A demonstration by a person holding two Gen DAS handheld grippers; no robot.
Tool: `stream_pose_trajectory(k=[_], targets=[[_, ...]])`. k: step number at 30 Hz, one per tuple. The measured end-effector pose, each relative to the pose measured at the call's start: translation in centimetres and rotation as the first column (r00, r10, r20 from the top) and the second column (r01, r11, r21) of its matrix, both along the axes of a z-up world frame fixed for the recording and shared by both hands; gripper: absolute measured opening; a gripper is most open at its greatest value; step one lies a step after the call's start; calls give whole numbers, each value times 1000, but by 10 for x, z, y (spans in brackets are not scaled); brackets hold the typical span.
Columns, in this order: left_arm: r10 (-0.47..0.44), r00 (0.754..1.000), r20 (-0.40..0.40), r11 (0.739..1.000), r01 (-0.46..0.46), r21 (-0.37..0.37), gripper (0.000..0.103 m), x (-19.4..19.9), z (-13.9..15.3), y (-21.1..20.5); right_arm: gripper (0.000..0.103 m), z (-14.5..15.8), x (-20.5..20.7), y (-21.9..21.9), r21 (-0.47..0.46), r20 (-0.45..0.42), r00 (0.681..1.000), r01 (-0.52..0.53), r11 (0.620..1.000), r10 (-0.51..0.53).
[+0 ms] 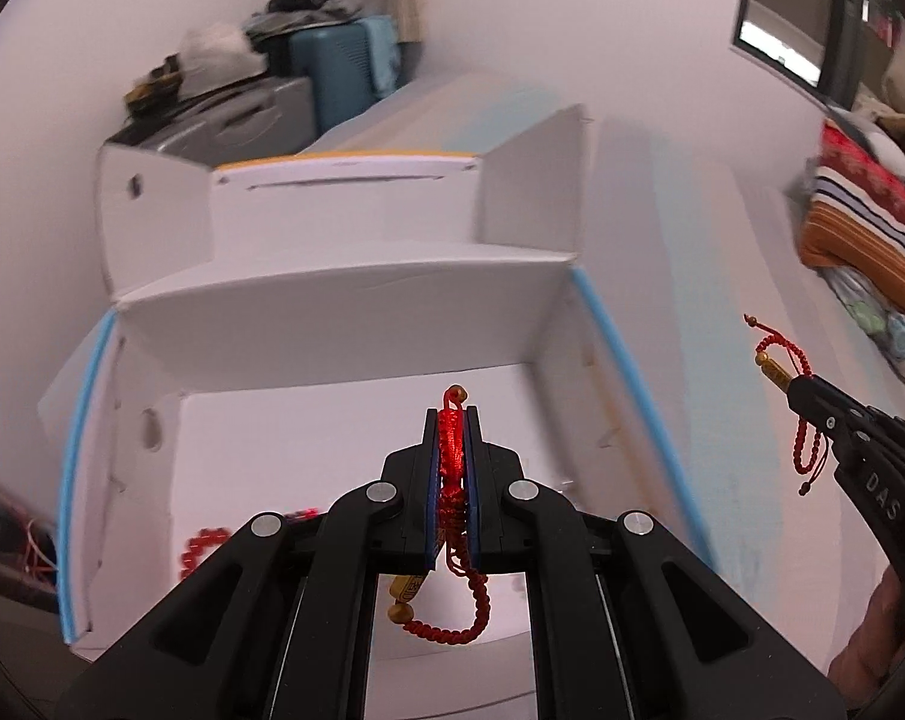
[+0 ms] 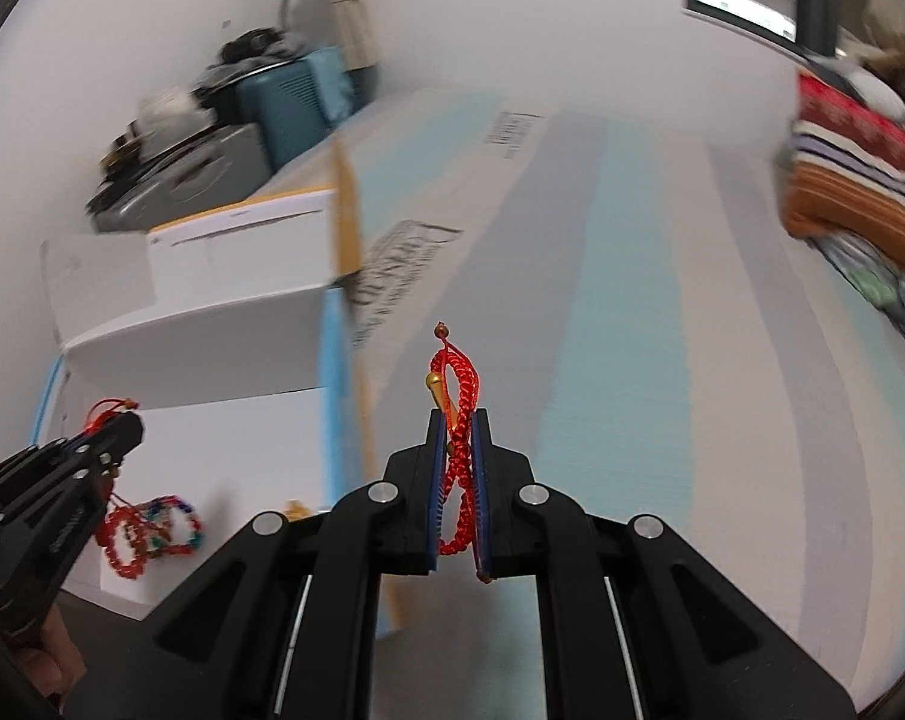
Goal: Organize jewelry
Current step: 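Lift both red cord bracelets and carry them over the box, then open both tools to drop the red cord bracelets into the box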
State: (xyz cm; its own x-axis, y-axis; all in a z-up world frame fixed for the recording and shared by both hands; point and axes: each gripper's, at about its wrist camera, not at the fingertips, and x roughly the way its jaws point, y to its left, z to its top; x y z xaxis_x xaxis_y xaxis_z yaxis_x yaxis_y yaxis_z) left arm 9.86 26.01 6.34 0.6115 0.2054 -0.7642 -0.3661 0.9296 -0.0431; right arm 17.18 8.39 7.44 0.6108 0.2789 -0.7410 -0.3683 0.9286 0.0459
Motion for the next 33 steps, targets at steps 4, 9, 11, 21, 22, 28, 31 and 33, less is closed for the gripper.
stream_pose_trajectory(k=[4,9,11,21,22,28,31,33], targets=[[30,999,-17,999,-30,14,6,-12,-4,23,7,-3,-10,36,-4,-4,999,-53,999,53],[65,996,-55,998,-65,16,6,-23,-15,49,7,-10,-21,75,-19,-15,992,-122,992,121],[78,995,-65,997,-77,12,6,-27,-20,58,7,-16,-24,90,-22,-28,990,-138,990,138],[110,986,-123,994,-112,-14,6,-33,-45,86,7,-51,-20,136,-55,-123,975,-191,980,183],[111,986,-126,993,-113,-14,6,-33,-46,88,7,-54,-19,139,-57,-131,974,-192,980,183],[119,983,-137,992,-124,-26,7,-33,-52,95,10,-62,-17,147,-65,-147,971,-197,978,186],[122,983,-140,992,-127,-28,8,-34,-51,94,15,-63,-18,147,-70,-149,971,-196,978,184],[117,983,-140,992,-122,-26,25,-35,-49,92,30,-62,-19,147,-65,-140,973,-197,978,186]])
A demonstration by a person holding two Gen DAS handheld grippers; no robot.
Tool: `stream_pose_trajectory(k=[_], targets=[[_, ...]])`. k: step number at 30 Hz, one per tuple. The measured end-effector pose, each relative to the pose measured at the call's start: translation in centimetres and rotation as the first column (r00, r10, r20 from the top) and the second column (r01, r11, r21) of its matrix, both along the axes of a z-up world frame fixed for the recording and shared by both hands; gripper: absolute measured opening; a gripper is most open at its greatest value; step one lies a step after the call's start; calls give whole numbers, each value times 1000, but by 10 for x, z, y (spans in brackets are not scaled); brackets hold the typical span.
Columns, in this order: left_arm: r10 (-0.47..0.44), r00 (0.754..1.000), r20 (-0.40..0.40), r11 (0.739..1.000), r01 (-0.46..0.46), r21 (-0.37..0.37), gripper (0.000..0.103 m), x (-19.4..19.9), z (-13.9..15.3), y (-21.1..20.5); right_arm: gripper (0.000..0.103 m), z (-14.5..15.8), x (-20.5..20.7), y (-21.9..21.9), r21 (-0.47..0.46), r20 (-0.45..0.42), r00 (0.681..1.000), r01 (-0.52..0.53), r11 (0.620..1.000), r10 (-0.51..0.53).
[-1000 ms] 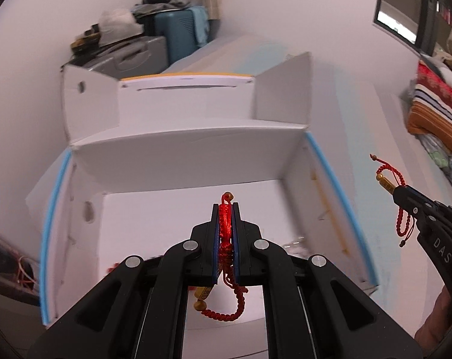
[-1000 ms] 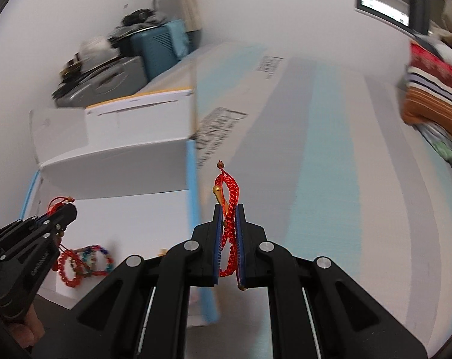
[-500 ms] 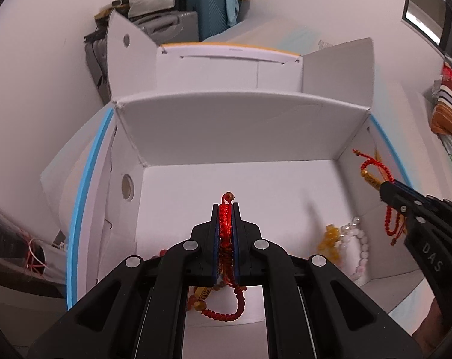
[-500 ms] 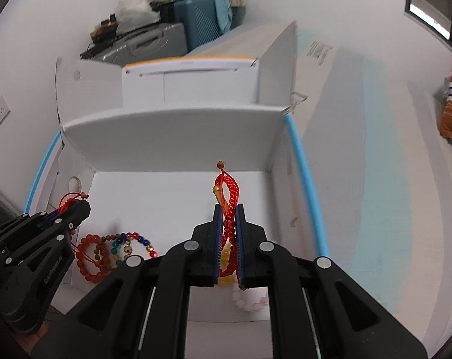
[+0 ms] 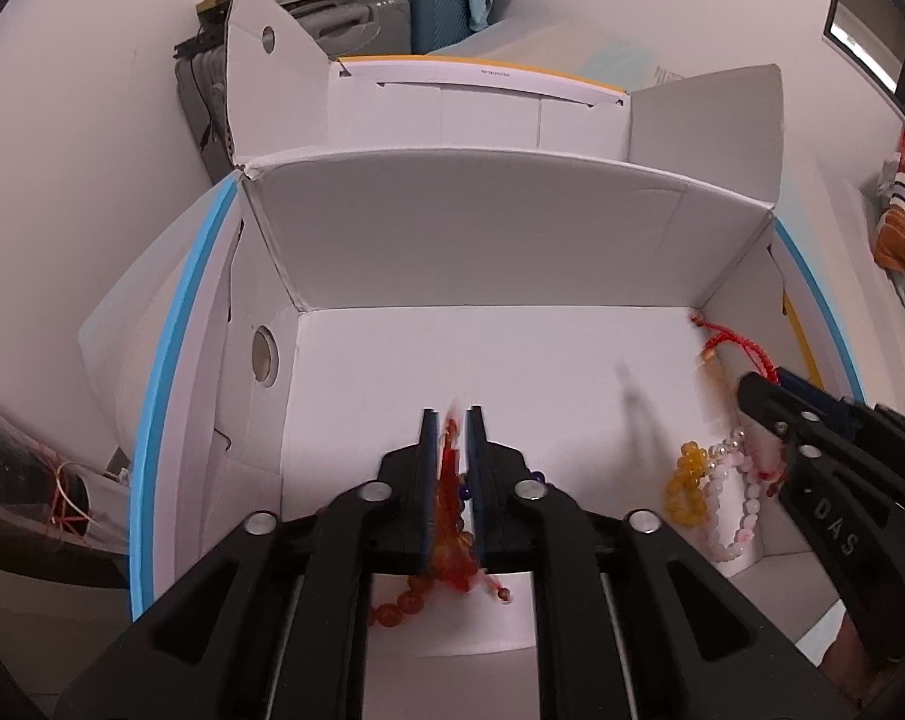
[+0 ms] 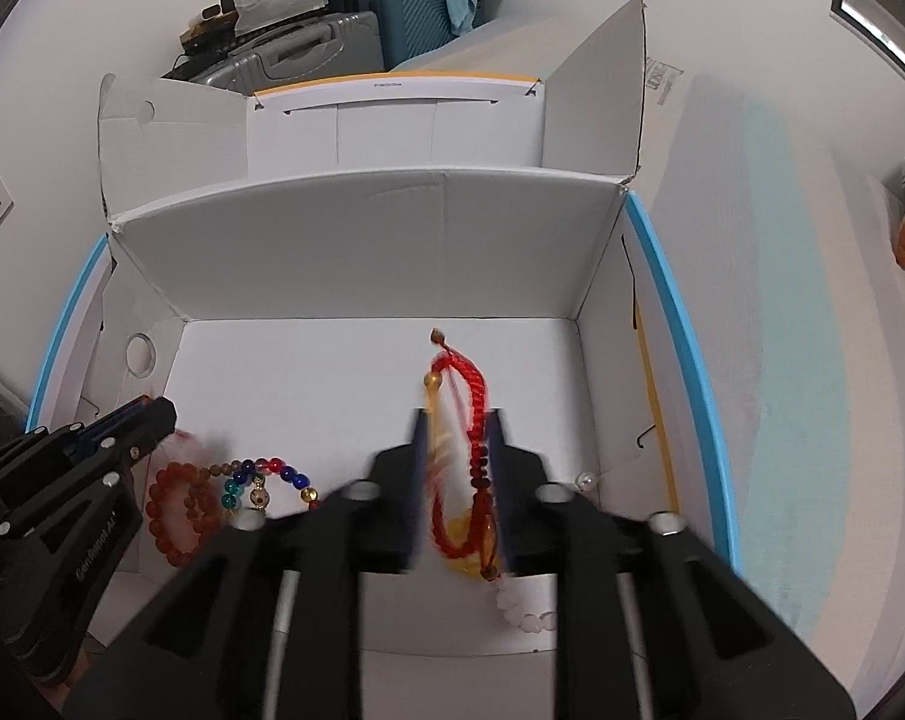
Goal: Organize jewelry
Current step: 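Open both tools to drop the red cord bracelets into the box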
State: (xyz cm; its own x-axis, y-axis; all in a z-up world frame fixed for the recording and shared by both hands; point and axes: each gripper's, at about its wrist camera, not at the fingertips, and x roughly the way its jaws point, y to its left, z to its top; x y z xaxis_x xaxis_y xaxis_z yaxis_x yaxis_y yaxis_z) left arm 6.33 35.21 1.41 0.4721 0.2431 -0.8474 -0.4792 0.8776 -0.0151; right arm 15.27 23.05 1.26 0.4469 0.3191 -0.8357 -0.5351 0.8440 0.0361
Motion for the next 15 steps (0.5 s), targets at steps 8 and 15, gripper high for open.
stream_pose_trajectory(k=[8,15], targets=[[42,997,61,998,-45,51,68,-18,20,-5,61,18,-8,-12,49,37,999,-2,999,0],[64,986,153,989,-84,125,91,-50,45,-17,79,46,-30,-38,109,108,994,13,994,-25]])
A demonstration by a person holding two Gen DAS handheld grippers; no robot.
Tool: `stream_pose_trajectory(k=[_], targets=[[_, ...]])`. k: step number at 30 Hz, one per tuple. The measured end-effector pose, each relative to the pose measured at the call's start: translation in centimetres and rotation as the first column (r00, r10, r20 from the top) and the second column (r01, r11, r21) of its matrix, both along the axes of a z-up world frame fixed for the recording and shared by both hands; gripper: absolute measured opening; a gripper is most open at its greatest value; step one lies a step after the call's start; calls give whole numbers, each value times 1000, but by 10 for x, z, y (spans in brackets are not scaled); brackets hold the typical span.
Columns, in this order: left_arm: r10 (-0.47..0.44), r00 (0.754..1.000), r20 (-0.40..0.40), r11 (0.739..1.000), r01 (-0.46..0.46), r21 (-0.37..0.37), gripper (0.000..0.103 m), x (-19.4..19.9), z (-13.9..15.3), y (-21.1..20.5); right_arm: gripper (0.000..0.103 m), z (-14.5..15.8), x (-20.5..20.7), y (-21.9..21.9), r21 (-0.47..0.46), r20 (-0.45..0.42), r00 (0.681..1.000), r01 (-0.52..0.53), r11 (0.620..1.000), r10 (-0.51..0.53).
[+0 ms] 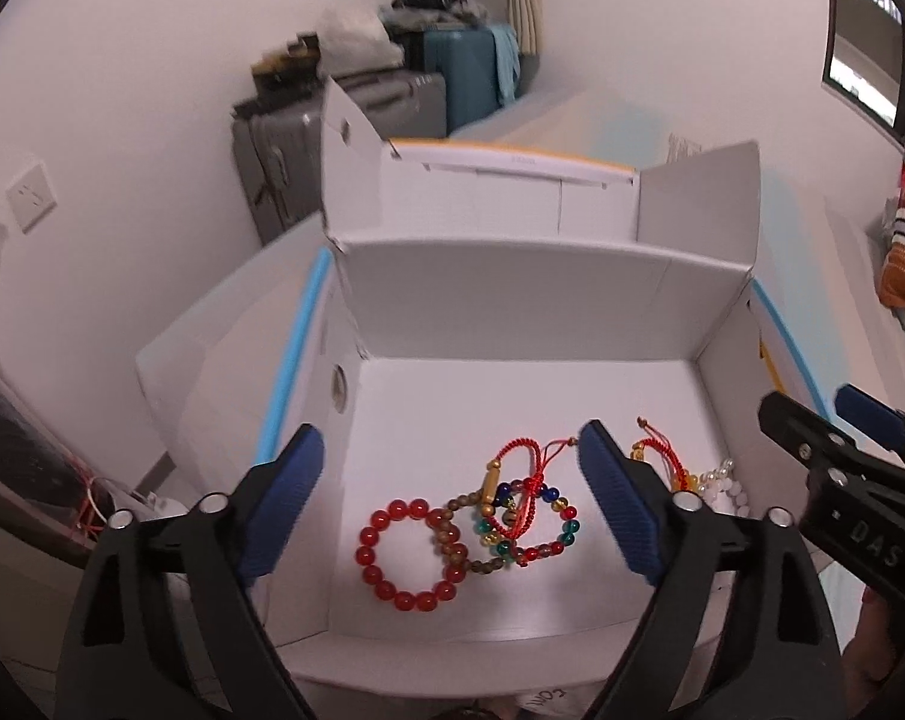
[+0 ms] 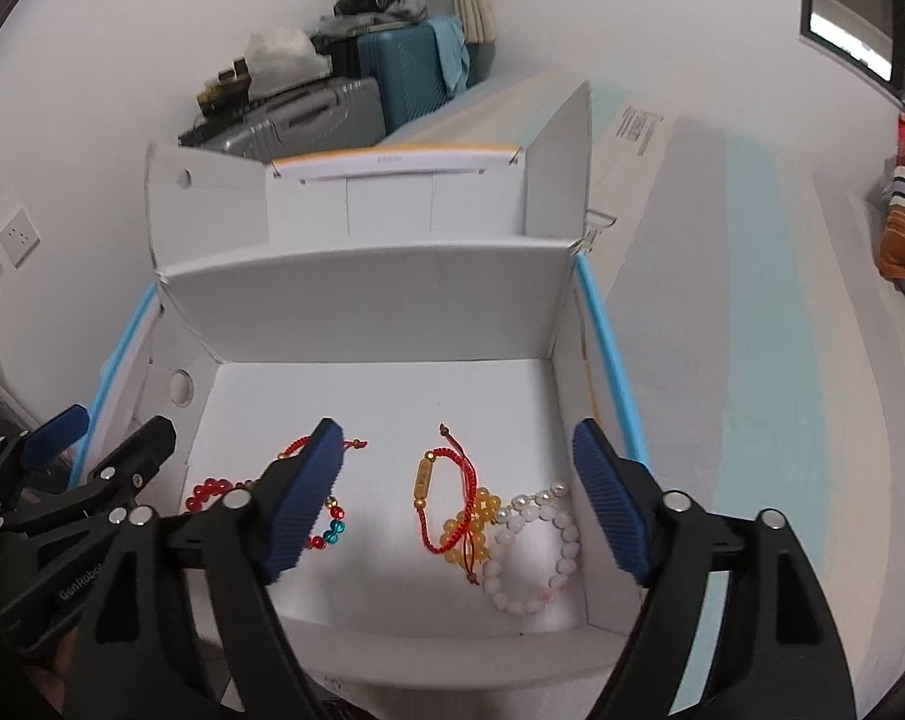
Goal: Organize jewelry
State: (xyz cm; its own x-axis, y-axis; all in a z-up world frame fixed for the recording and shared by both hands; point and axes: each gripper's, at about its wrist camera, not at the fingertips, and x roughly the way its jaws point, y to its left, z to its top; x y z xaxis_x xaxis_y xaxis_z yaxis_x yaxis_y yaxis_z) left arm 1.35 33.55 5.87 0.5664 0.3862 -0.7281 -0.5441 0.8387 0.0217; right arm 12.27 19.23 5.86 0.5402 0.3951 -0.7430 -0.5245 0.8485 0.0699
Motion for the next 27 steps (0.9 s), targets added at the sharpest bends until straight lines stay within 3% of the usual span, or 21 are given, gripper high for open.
stream_pose_trajectory(k=[3,7,18,27], targets=[[0,999,51,999,-2,35,98,-16,11,-12,89,7,-16,-11,10,35,999,2,1000,-2],[2,997,83,997,-8,70,97,-31,13,-23,95,8,-35,-22,12,69,998,6,1000,-7],[-7,996,89,997,0,71,97,-80,-9,-38,95,-8,-77,-51,13,95,995,15,1000,-17],[-12,997,82,999,7,53,97,-88,-18,-41,95,-19,-83,-60,1,99,995,30,1000,-30]])
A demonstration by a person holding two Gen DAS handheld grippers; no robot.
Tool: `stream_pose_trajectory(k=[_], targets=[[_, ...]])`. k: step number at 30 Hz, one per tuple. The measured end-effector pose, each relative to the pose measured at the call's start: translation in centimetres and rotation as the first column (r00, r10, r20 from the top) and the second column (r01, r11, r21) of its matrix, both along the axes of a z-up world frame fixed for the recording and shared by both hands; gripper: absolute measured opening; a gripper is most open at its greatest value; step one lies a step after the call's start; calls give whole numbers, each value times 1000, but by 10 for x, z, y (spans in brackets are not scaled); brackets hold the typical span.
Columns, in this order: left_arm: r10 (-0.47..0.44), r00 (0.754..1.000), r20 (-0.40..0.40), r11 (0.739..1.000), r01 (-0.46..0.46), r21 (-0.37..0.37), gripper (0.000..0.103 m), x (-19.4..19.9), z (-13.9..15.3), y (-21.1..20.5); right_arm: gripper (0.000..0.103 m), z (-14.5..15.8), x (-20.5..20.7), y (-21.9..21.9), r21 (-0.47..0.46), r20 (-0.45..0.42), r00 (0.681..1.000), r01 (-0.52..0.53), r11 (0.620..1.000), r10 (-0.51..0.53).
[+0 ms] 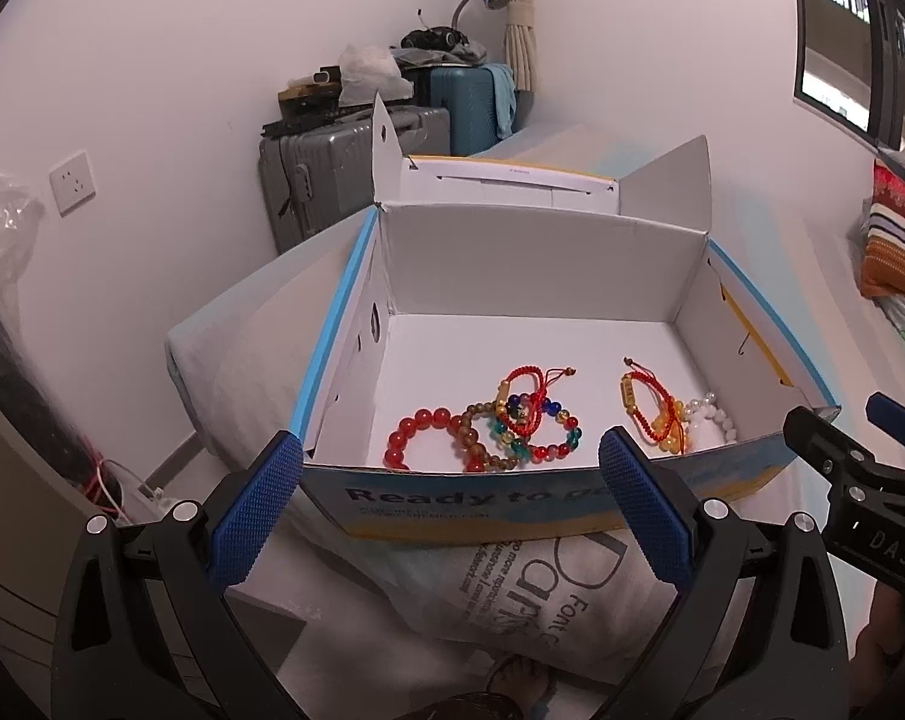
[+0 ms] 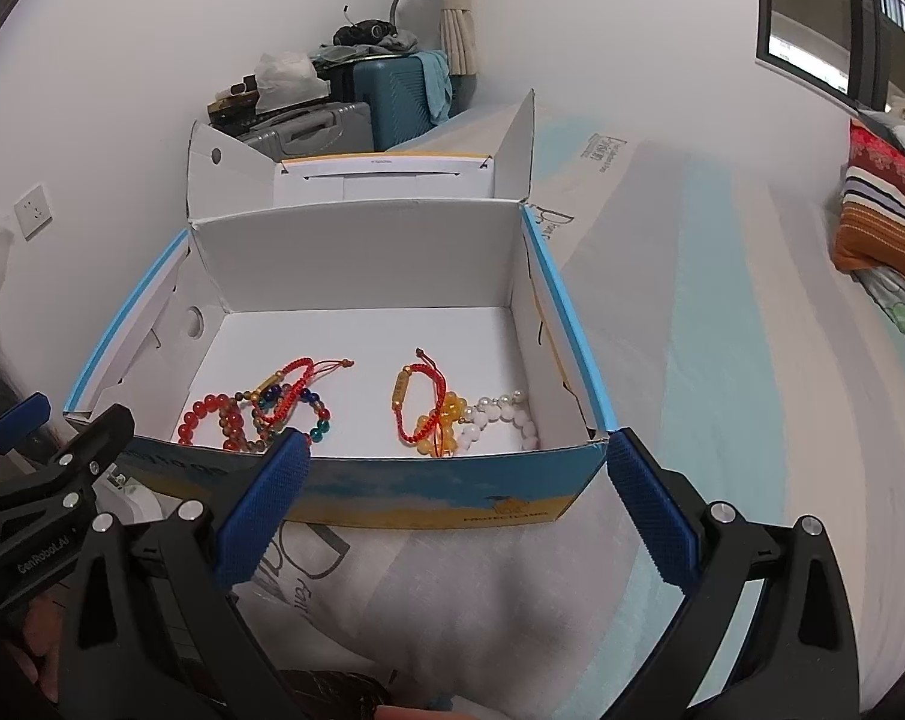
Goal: Organize jewelry
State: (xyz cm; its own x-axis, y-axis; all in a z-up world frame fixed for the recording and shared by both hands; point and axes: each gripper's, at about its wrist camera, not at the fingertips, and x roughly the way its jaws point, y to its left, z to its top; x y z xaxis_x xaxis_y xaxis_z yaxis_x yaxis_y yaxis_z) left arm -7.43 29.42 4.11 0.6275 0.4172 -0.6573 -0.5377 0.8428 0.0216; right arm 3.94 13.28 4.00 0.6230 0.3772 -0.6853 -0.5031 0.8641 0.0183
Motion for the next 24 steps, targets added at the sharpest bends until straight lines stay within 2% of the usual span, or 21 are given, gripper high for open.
stream_pose_trajectory(k=[18,24], targets=[[-4,1000,8,1000,4,1,97,0,1,0,95,0,-2,-1,-12,13,1000,0,1000,1],[3,1000,-23,1000,-3,5,97,6,-2,-1,95,0,-3,-2,-17,14,1000,-1,1000,2]])
